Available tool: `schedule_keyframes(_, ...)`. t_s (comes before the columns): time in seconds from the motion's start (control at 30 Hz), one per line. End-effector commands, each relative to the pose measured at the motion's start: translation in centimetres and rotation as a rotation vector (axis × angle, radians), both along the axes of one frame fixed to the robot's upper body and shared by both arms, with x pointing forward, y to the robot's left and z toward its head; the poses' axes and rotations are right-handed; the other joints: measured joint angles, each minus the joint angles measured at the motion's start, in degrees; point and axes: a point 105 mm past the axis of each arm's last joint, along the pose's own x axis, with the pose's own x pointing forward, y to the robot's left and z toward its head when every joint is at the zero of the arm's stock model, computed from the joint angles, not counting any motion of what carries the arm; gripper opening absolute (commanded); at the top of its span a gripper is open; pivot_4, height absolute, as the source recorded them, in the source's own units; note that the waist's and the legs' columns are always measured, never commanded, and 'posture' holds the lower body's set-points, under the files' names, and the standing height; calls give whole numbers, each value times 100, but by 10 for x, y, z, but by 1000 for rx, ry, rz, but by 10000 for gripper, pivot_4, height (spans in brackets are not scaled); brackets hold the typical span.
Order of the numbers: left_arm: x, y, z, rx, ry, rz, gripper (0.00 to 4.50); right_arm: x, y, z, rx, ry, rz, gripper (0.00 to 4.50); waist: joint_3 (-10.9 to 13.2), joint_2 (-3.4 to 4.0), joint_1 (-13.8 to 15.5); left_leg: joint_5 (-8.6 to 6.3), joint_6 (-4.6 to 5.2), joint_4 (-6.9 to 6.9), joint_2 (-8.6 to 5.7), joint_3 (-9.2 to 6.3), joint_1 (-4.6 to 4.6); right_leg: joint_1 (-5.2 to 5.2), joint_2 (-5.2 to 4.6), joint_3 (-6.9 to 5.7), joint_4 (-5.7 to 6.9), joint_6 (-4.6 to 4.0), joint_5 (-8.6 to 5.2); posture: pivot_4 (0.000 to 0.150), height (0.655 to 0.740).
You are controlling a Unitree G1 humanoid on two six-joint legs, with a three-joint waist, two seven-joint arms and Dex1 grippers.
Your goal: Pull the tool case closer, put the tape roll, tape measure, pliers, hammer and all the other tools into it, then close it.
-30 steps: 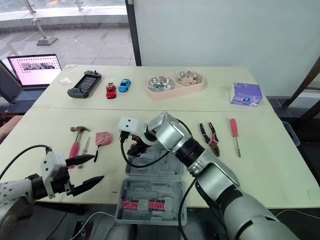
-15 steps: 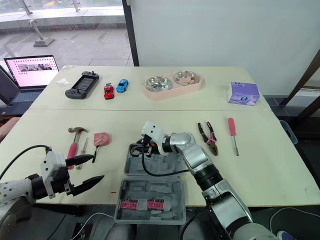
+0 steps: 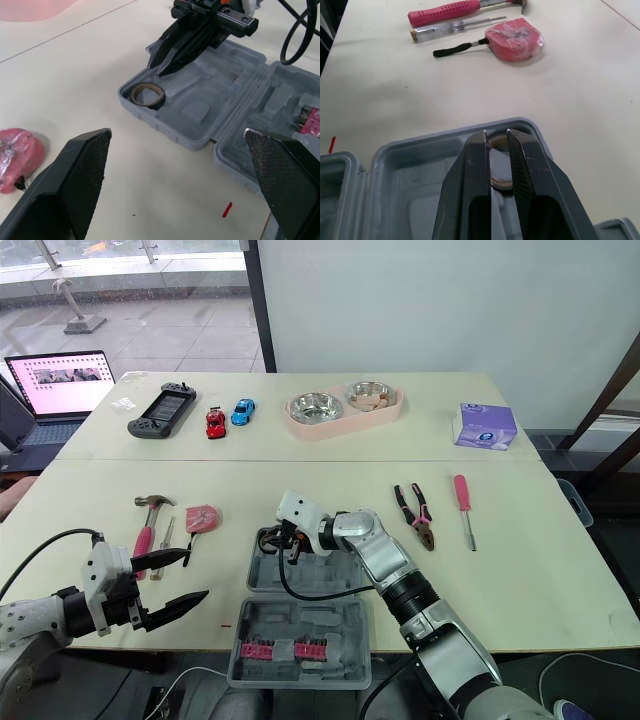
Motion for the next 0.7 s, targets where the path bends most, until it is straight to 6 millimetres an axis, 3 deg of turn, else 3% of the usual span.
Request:
schedule_keyframes(0.03,0,0,5,-5,-24,-1,45000,0,5,8,26,-28,12,6770,0,0,0,0,0,0,0,0,0,0,0,0,0,0,0,1500,7400)
schedule_keyframes(0.3,0,0,5,-5,-24,-1,45000,0,5,8,26,-28,12,6770,0,0,0,0,0,0,0,0,0,0,0,0,0,0,0,1500,7400)
schedule_keyframes(0.43,-2,0,7,6,-26,9,45000,7,8,-34,-91,43,-43,6770,-1,-1,-13,0,0,0,0,0,3,2,0,0,1,-1,0,1500,7400)
schedule_keyframes(0.57,-2,0,8,9,-27,12,45000,9,4,-55,-159,88,-71,6770,-2,-3,-19,0,0,0,1,0,6,2,1,1,1,-1,0,1500,7400)
schedule_keyframes(0.7,-3,0,9,8,-29,16,45000,7,5,-62,-166,108,-66,6770,-7,-6,-19,0,0,0,2,0,20,17,1,1,4,-2,0,1500,7400)
